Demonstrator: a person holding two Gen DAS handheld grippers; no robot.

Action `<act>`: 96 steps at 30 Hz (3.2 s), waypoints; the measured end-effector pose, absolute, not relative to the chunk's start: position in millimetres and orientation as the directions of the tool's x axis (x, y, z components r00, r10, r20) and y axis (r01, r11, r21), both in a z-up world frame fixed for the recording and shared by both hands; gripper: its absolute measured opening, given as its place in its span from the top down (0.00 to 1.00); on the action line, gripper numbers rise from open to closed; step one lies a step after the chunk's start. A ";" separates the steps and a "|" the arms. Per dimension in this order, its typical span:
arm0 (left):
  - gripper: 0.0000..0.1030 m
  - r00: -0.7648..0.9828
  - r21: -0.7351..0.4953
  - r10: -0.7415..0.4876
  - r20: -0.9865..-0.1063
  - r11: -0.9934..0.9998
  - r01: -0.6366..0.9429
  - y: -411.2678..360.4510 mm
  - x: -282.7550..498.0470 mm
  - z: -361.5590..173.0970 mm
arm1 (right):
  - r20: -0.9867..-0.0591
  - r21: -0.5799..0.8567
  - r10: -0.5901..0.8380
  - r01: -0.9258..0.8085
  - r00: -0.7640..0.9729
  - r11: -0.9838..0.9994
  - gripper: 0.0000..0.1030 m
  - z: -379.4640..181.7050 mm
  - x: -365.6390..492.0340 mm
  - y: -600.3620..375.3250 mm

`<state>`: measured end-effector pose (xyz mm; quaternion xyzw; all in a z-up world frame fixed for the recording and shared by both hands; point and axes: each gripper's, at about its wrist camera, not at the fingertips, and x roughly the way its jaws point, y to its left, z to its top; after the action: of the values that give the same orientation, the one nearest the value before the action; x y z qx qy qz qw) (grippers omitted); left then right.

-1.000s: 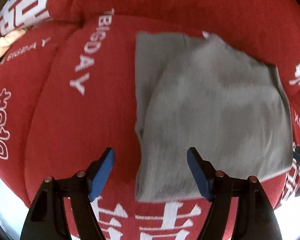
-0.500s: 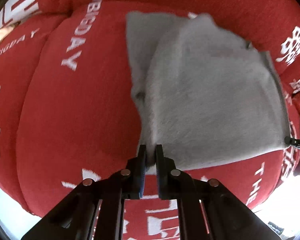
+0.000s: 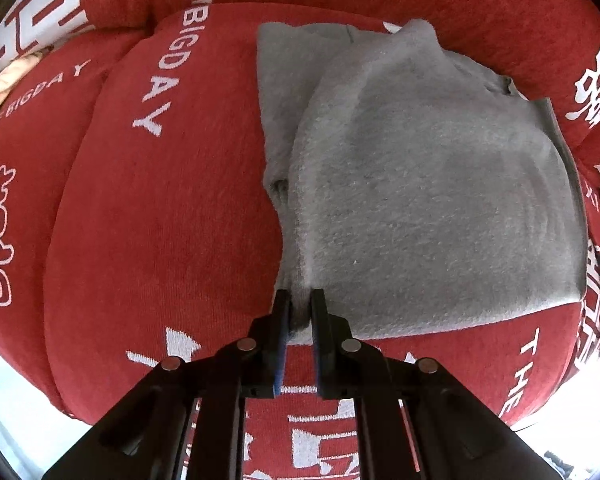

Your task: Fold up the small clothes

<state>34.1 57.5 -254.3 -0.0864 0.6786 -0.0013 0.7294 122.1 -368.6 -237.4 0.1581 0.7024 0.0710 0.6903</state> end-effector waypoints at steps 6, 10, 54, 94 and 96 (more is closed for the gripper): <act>0.90 0.123 -0.149 -0.135 -0.983 0.982 -0.112 52.1 29.6 -243.8 | -0.896 0.443 0.443 -0.086 -0.023 0.892 0.52 -214.8 174.3 -272.4; 0.90 0.134 -0.138 -0.133 -0.982 0.990 -0.033 47.1 25.2 -241.7 | -0.864 0.503 0.495 -0.145 -0.088 0.852 0.52 -223.7 210.1 -173.8; 0.31 0.155 -0.355 -0.335 -0.930 0.926 -0.130 123.7 21.3 -232.1 | -0.762 0.644 0.629 -0.073 -0.151 0.762 0.50 -270.3 191.6 0.4; 0.86 -0.012 -0.324 -0.324 -0.946 0.946 0.020 76.9 32.6 -241.9 | -0.662 0.671 0.747 0.389 -0.068 0.631 0.87 -313.6 36.6 -162.4; 0.86 0.011 -0.325 -0.325 -0.946 0.945 0.028 71.8 40.5 -231.6 | -0.665 0.693 0.747 0.359 -0.016 0.624 0.82 -288.1 48.4 -185.7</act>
<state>40.5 71.8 -231.6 -0.1073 0.6918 -0.1257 0.7029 48.4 -185.7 -288.1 0.3995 0.6926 0.1680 0.5767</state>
